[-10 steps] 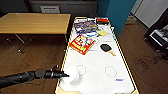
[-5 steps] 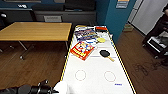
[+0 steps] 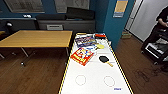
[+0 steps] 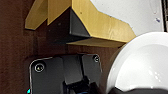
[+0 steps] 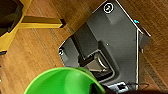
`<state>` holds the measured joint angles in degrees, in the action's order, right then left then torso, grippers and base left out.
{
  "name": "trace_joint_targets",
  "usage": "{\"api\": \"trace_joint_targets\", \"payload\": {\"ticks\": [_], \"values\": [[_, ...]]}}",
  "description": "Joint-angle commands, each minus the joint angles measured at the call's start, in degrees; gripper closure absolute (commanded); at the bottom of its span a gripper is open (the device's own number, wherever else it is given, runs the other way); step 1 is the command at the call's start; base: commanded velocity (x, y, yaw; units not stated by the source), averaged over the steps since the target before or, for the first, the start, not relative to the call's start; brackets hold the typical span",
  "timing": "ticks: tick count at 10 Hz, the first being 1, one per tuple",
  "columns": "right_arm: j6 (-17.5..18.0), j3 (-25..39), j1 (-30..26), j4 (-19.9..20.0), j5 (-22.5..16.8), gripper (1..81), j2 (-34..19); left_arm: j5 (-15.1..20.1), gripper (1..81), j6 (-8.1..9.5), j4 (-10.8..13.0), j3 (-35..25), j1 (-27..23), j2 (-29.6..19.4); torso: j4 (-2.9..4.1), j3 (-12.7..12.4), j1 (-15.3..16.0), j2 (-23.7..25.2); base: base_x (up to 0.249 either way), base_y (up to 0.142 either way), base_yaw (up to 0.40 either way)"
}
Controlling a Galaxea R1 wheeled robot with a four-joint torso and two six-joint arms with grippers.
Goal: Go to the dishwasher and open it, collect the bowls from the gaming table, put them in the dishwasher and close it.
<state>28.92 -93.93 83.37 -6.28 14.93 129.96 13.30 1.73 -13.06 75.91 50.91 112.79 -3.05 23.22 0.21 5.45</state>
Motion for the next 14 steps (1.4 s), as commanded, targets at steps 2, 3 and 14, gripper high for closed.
{"api": "trace_joint_targets", "payload": {"ticks": [2, 3, 14], "values": [[-0.18, 0.0, -0.88, -1.37, -3.16, 81.1, -1.53, -5.13, 81.1, -0.24, 8.83, 5.8, 7.75, 4.36, 0.0, -4.29, 0.0, 0.0, 0.0, 0.0, 0.0], [-0.18, -0.89, -0.79, -1.37, -3.16, 81.1, -0.99, -5.21, 81.1, -0.24, 9.72, 7.5, 9.08, 5.61, 0.0, -3.36, -0.05, 0.02, 0.0, 0.0, 0.0], [-0.18, -9.85, -0.09, -2.15, -5.35, 81.1, 5.85, -9.34, 81.1, -0.5, 14.99, 30.5, 22.17, 22.21, 0.0, -8.24, -0.21, 0.22, 0.0, 0.0, 0.0]]}}
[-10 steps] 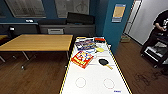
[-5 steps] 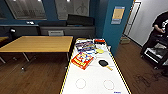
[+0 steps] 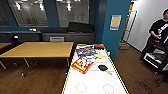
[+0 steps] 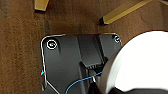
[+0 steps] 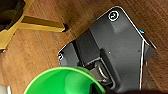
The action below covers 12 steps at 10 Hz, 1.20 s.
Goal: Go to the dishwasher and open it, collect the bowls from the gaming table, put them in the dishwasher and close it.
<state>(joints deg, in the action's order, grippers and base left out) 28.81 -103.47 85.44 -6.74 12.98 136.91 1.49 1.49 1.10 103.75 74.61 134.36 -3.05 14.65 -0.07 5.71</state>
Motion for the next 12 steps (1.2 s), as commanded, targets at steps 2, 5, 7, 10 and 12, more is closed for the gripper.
{"api": "trace_joint_targets", "payload": {"ticks": [2, 5, 7, 10, 12], "values": [[-0.07, -3.98, -2.07, -2.75, -4.19, 81.1, 1.97, 2.03, 81.1, -0.26, 0.92, 9.32, 0.93, 4.75, 0.0, 0.05, 0.07, 0.02, 0.0, 0.0, 0.0], [-0.07, -10.42, -1.28, -5.56, -5.34, 81.1, 6.91, 0.1, 81.1, -0.26, 2.33, 16.57, 3.92, 9.88, 0.0, 0.02, 0.07, 0.02, 0.0, 0.0, 0.0], [-0.24, -17.63, 0.03, -5.91, -5.42, 81.1, 11.57, -0.78, 81.1, -0.26, 3.03, 20.79, 5.59, 13.48, 0.0, 0.02, 0.07, 0.05, 0.0, 0.0, 0.0], [-0.15, -20.18, 1.8, -9.61, -5.25, 81.1, 14.12, -1.22, 81.1, -0.34, 3.47, 25.97, 6.83, 17.35, 0.0, 0.0, 0.07, 0.07, 0.0, 0.0, 0.0], [-0.15, -21.83, 2.24, -10.31, -5.42, 81.1, 15.43, -1.75, 81.1, -0.34, 3.56, 28.33, 7.09, 19.44, 0.0, 0.0, 0.07, 0.07, 0.0, 0.0, 0.0]]}}
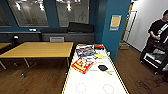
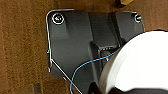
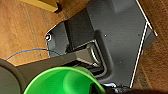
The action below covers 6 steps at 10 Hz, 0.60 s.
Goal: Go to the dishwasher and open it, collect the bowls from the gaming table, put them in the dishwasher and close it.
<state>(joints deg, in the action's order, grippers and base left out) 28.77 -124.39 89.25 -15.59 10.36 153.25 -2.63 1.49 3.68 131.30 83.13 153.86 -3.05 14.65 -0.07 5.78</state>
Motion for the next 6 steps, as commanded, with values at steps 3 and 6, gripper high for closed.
{"api": "trace_joint_targets", "payload": {"ticks": [3, 6], "values": [[-0.38, -7.49, -0.25, -1.9, -2.54, 81.1, 2.95, 2.28, 81.1, -0.34, 1.85, 2.55, -1.17, 2.06, 0.0, -0.02, 0.07, 0.02, 0.0, 0.0, 0.0], [-0.56, -11.65, 0.28, -1.99, -2.01, 81.1, 5.95, 2.28, 81.1, -0.26, 3.17, 3.17, -0.55, 3.39, 0.0, -0.02, 0.07, 0.04, -0.022, 0.0, 0.0]]}}
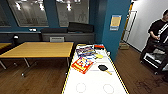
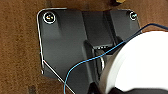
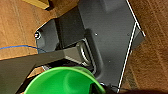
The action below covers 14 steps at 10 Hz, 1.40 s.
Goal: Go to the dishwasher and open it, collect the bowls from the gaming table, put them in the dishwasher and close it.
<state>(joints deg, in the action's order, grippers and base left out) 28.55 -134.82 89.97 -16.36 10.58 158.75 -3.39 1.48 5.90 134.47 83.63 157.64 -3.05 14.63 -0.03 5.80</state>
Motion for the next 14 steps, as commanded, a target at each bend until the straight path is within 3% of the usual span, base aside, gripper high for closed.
{"api": "trace_joint_targets", "payload": {"ticks": [1, 9, 14], "values": [[-0.34, -1.84, -0.44, -1.22, -2.41, 81.1, 0.98, 3.04, 81.1, -0.24, 0.96, 0.53, -0.88, -0.12, 0.0, 0.0, 0.03, 0.0, -0.085, 0.0, 0.0], [-0.16, -4.48, -1.5, -1.21, -2.14, 81.1, 0.46, 3.12, 81.1, -0.33, 0.96, 3.85, -0.52, 1.37, 0.0, -0.02, 0.03, 0.05, -0.105, 0.0, 0.0], [-0.25, -5.89, -2.11, -1.48, -2.41, 81.1, 0.8, 3.13, 81.1, -0.24, 0.78, 13.44, -0.26, 6.73, 0.0, -0.02, 0.03, 0.07, -0.107, 0.0, 0.0]]}}
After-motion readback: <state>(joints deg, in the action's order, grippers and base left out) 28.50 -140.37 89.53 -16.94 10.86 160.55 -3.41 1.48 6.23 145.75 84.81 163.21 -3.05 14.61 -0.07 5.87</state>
